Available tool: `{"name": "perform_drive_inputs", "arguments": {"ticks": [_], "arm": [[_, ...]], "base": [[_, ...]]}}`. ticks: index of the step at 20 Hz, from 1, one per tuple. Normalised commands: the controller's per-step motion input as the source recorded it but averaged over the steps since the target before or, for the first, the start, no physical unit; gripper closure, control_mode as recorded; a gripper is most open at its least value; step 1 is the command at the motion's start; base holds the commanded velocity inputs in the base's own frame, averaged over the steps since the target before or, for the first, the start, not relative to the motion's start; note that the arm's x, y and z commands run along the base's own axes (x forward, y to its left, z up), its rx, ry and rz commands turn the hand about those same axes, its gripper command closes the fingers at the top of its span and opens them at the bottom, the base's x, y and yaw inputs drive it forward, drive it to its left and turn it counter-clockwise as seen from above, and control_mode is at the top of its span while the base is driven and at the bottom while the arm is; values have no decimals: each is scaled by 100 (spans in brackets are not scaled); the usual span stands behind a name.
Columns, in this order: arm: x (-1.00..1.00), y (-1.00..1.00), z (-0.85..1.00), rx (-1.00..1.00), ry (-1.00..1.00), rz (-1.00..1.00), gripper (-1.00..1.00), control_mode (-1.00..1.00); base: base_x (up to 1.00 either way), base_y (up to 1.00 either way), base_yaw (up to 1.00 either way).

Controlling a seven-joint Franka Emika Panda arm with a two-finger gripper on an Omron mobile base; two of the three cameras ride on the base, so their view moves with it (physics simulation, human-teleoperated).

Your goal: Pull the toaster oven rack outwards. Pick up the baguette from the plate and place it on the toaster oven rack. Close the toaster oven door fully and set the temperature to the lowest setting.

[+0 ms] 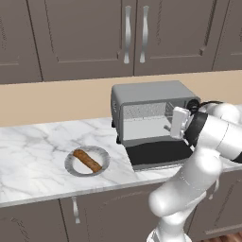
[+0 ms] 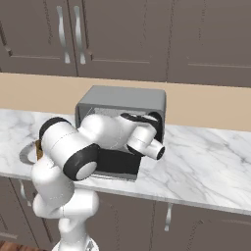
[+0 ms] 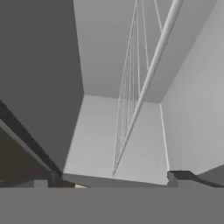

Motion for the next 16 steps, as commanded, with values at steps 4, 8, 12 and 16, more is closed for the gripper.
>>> {"name": "perform_drive_inputs", "arguments": {"ticks": [4,8,12,16], "arm": [[25,0,-5,1,0,0,-100,-100],[23,0,-8,0,0,0,-100,-100],[28,0,-9,0,0,0,-100,-100],[23,0,-7,0,-3,0,-100,-100]], "base": [[0,0,0],[0,0,0],[0,0,0],[0,0,0]]}}
